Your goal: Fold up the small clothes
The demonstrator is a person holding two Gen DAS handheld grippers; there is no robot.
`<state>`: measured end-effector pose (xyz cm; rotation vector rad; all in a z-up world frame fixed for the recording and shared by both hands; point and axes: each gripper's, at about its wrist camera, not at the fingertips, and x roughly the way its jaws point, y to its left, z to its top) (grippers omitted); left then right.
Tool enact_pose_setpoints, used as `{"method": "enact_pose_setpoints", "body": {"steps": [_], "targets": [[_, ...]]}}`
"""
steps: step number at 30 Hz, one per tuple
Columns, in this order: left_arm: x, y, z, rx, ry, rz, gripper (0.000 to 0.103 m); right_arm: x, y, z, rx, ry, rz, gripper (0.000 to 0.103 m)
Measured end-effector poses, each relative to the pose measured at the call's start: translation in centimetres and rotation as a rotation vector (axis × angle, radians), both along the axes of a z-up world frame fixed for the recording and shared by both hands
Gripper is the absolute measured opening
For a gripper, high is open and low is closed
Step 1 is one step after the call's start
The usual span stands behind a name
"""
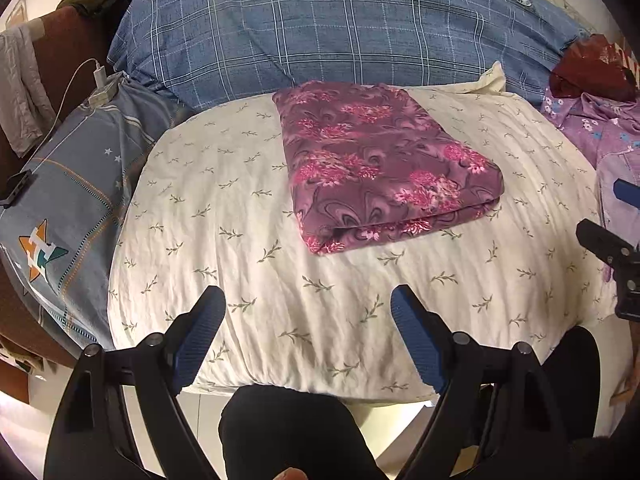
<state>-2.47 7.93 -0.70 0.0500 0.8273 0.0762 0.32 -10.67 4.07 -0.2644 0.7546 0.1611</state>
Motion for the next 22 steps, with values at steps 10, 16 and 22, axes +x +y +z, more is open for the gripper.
{"method": "enact_pose_setpoints", "body": {"steps": [10,16,22], "targets": [[-0.3,-0.5,0.1,-0.062,0.030,-0.069,0.085,0.2,-0.8,-0.9,0.006,0.032,-0.025,0.103],[-0.3,-0.2,0.6,-0.133,0.021,-0.074,0.085,0.2,-0.8,-1.1,0.006,0.040,-0.030,0.103],[-0.4,-0.6,1.3,-0.095,0.000,-0.074,0.085,0.5,-0.5,-1.3,-0.014,0.049,-0.021,0.103]]}}
